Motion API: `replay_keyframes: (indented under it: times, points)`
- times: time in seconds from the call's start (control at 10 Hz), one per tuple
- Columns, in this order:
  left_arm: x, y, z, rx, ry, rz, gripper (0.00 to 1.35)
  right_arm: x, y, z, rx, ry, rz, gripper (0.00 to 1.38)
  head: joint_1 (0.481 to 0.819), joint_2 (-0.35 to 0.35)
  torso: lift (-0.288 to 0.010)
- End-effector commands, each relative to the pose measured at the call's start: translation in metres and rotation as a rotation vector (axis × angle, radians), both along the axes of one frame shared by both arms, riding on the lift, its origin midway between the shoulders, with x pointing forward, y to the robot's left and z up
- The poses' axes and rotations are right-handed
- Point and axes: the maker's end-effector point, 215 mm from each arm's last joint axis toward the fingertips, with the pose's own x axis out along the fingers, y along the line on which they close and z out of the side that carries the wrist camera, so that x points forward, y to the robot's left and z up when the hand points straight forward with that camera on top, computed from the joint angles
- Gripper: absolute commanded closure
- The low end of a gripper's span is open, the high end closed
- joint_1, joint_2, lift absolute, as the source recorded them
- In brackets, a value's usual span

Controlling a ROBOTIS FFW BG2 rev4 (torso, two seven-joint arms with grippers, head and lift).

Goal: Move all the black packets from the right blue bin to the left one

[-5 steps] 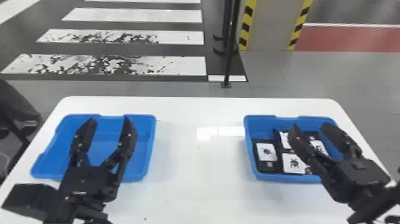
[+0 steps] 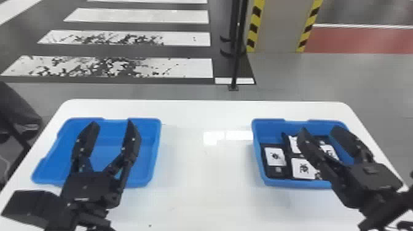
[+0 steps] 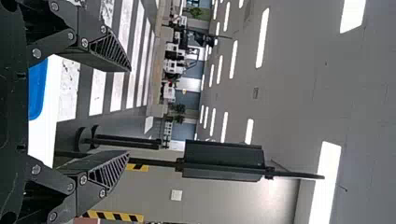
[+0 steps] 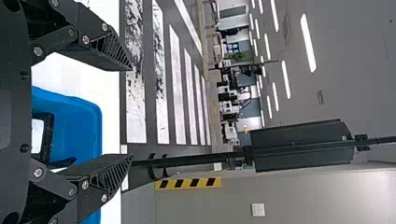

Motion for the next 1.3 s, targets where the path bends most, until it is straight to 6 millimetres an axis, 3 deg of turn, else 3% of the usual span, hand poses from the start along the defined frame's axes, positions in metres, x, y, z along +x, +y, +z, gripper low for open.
replay_keyframes:
  times: [0.0,0.3,0.7,1.0,1.1,1.2]
  points:
    - [0.0,0.0,0.0,0.0,0.0,-0.001,0.45,0.0,0.0,0.0,-0.002,-0.001,-0.001,0.4,0.695,-0.023,-0.14]
    - [0.0,-0.001,-0.001,0.0,0.003,-0.003,0.45,0.004,-0.008,-0.004,-0.014,0.01,-0.013,0.4,0.695,-0.025,-0.14]
    - [0.001,-0.001,0.0,0.0,0.0,-0.003,0.45,0.024,-0.081,-0.054,-0.137,0.175,-0.074,0.4,0.695,-0.084,-0.14]
    - [0.001,-0.001,-0.002,0.001,0.003,-0.004,0.45,0.033,-0.127,-0.113,-0.159,0.345,-0.116,0.41,0.695,-0.147,-0.14]
    - [0.001,-0.001,-0.002,0.001,0.003,-0.004,0.45,0.036,-0.135,-0.128,-0.135,0.381,-0.108,0.41,0.695,-0.165,-0.14]
    - [0.001,-0.001,-0.002,0.001,0.003,-0.004,0.45,0.039,-0.136,-0.131,-0.13,0.392,-0.105,0.41,0.695,-0.182,-0.14]
